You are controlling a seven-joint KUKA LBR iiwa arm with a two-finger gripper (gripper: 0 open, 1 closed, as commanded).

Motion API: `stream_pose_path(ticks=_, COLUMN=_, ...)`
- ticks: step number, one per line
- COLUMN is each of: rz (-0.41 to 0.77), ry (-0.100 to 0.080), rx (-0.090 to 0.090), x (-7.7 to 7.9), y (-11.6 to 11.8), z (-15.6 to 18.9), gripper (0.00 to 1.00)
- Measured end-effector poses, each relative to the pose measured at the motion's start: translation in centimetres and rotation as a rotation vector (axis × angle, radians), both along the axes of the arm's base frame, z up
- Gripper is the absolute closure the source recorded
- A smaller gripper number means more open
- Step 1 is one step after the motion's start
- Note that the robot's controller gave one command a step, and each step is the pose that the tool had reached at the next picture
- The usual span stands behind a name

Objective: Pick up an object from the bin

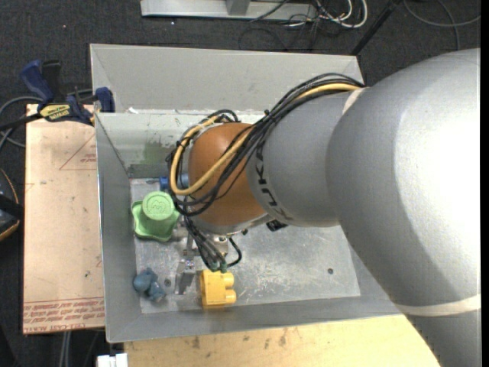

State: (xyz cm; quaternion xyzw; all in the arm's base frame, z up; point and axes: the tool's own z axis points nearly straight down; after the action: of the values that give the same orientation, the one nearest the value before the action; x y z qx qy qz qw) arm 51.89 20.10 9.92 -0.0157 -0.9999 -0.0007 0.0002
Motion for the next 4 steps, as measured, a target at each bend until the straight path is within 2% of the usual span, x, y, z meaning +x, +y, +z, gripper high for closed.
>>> stream_pose_path(ticks=1, rz=0.0, ry=0.0, rx=0.0, x=0.0, y=-0.01, z=0.0, gripper=1.0)
stream_pose_path(ticks=2, rz=0.0, ry=0.0, rx=0.0, x=0.01, y=-0.01, z=0.0, gripper=0.0)
stream_pose_path(ticks=3, rz=0.0, ry=0.0, rx=0.0, x=0.01, y=-0.02, z=0.0, gripper=1.0)
stream_pose_path(ticks=4, rz=-0.001, ry=0.0, rx=0.0, x=0.01, y=-0.02, z=0.0, gripper=0.0)
